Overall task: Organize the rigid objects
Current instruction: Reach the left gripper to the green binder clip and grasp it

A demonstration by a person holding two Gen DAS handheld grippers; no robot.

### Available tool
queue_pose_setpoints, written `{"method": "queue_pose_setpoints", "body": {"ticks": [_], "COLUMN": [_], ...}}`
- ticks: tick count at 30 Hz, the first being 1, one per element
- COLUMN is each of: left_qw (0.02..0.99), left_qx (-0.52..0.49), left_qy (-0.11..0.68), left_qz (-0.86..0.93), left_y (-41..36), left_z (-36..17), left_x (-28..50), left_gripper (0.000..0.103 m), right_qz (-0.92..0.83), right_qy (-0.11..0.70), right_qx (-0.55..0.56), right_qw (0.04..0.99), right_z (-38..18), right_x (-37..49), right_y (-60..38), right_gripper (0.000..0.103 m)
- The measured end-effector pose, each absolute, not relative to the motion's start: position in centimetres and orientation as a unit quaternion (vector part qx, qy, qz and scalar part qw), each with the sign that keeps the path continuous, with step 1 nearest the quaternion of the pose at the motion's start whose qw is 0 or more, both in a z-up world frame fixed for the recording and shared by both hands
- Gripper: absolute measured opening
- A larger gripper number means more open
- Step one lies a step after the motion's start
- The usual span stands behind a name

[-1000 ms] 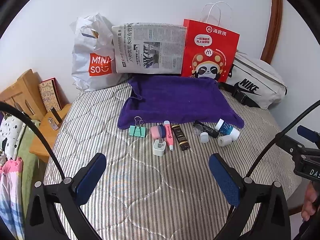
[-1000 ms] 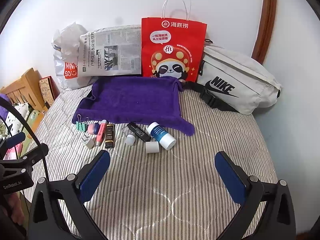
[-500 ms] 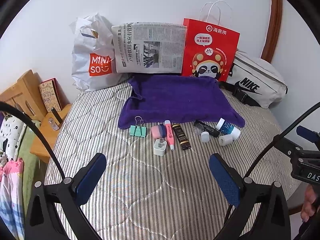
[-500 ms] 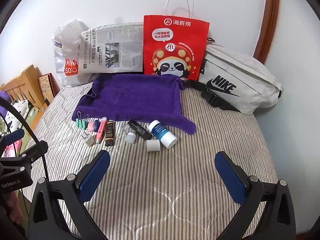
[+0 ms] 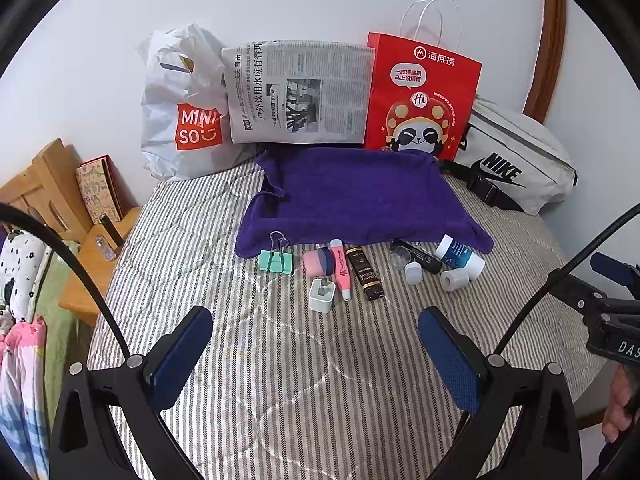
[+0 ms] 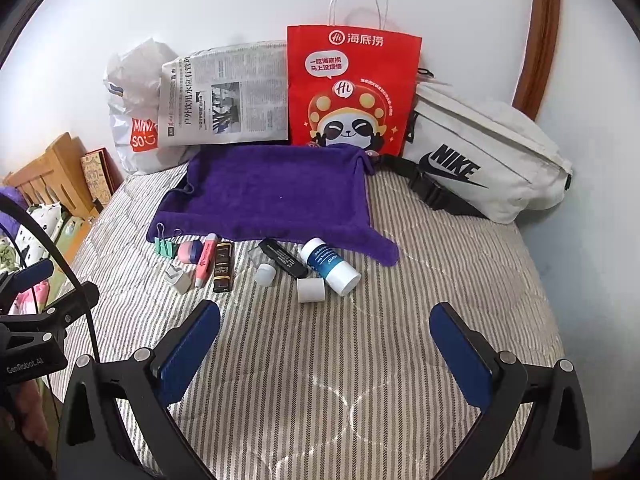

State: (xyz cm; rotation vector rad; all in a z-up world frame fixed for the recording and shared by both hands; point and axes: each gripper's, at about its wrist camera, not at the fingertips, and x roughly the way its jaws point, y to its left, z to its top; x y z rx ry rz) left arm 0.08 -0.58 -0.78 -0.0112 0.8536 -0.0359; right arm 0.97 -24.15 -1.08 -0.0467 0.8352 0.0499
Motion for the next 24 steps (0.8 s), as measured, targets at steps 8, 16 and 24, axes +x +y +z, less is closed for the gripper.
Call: {"method": "queue_pose_setpoints", "body": {"ticks": [8,16,24], "left_qw": [0.900,0.889,0.880], "left_qx": [-0.015,0.002,0.002], "left_qy": [0.436,0.458,0.475], "left_qz": [-0.010,0.007,-0.008], "left_y": [1.2,3.0,5.0], "left_z": [-3.5,-7.2,-10.4], "left_x": [2.5,6.2,10.0], "left_gripper": [0.103,0.103,0.103], "right_qz": [0.025,0.025,0.025], "right_qy": [0.428,0.437,0.451], "right_qx": [-0.001,0.003,0.010], "right_qw": [0.903,0.899,0.892], "right_z": [-3.3,-4.9,-6.9], "right_x": [2.7,4.2,5.5], "right_y": [-25.3,-26.0,-26.7], "right_gripper": [0.103,0.103,0.102]}}
